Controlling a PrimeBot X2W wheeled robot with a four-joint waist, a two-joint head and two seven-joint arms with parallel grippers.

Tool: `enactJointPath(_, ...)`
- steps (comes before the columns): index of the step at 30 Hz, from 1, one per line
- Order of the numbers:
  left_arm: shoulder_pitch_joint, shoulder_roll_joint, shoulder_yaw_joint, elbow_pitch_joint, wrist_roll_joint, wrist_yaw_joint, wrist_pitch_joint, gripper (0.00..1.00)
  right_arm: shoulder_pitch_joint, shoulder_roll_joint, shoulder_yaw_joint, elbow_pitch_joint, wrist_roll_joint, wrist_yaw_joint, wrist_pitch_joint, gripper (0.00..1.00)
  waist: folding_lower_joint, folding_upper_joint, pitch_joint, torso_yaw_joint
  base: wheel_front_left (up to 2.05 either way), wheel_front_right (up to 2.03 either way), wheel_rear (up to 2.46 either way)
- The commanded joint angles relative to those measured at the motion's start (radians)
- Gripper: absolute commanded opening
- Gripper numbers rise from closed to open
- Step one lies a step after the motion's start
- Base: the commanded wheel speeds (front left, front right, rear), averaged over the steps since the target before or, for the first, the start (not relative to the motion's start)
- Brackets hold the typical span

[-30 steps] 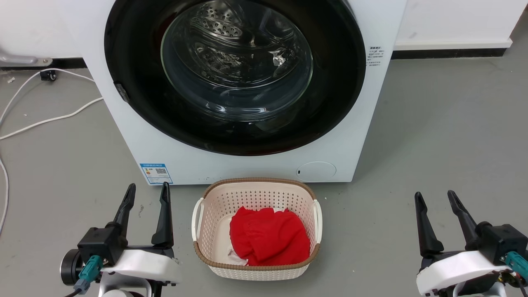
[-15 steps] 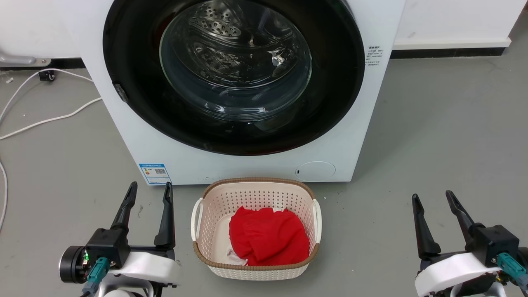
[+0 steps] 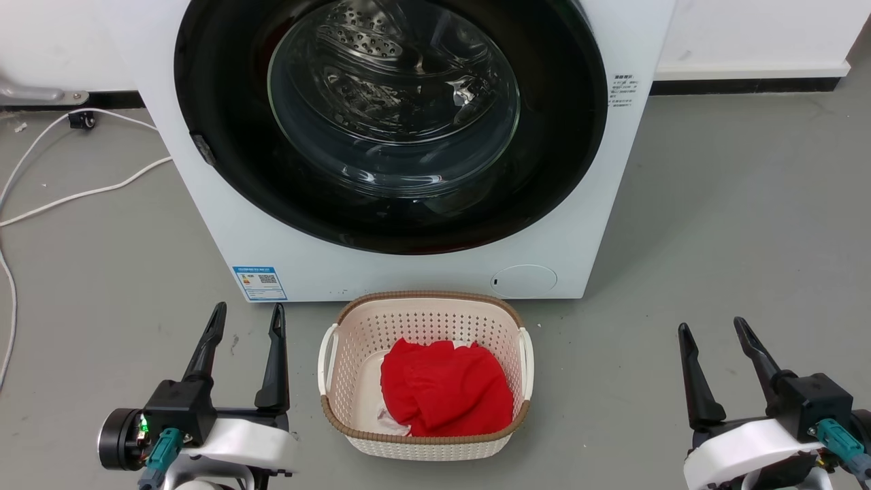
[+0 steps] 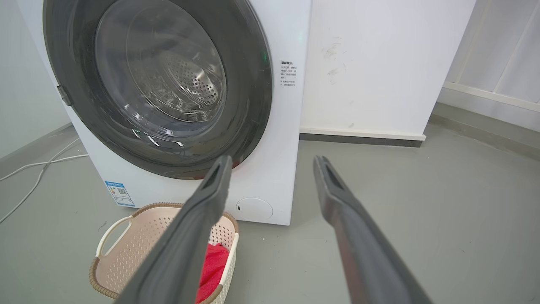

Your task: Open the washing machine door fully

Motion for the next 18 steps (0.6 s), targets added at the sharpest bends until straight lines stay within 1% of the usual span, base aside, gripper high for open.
enactJointPath(1,0.010,0.000,0.000,0.000,-0.001,-0.003,-0.005,1.00,0.003,0.004,0.000,0.002,0.003,0.000,-0.005,1.00,0.0000,0.0000,0.000,0.000,0.00,0.00,0.00)
enactJointPath(11,0.008,-0.004,0.000,0.001,0.003,-0.004,-0.005,1.00,0.001,0.004,-0.006,0.013,0.021,0.000,-0.010,1.00,0.0000,0.0000,0.004,0.004,0.00,0.00,0.00)
enactJointPath(12,0.007,-0.004,0.001,0.001,0.002,-0.005,-0.005,1.00,0.000,0.004,-0.006,0.015,0.030,0.000,-0.011,0.69,0.0000,0.0000,0.004,0.004,0.00,0.00,0.00)
enactJointPath(13,0.005,-0.004,0.001,0.001,0.002,-0.005,-0.005,1.00,-0.002,0.004,-0.006,0.016,0.040,0.000,-0.015,0.00,0.0000,0.0000,0.006,0.005,0.00,0.00,0.00)
enactJointPath(16,-0.002,-0.004,0.003,0.000,0.002,-0.006,-0.005,1.00,-0.012,0.004,-0.008,0.026,0.089,-0.001,-0.034,0.00,0.0000,0.0000,0.012,0.005,0.00,0.00,0.00)
enactJointPath(17,-0.003,-0.004,0.003,0.000,0.002,-0.006,-0.005,1.00,-0.014,0.004,-0.009,0.032,0.140,-0.001,-0.041,0.00,0.0000,0.0000,0.012,0.006,0.00,0.00,0.00)
enactJointPath(18,-0.005,-0.004,0.003,0.000,0.001,-0.007,-0.005,1.00,-0.015,0.004,-0.008,0.043,0.224,-0.001,-0.048,0.00,0.0000,0.0000,0.013,0.007,0.00,0.00,0.00)
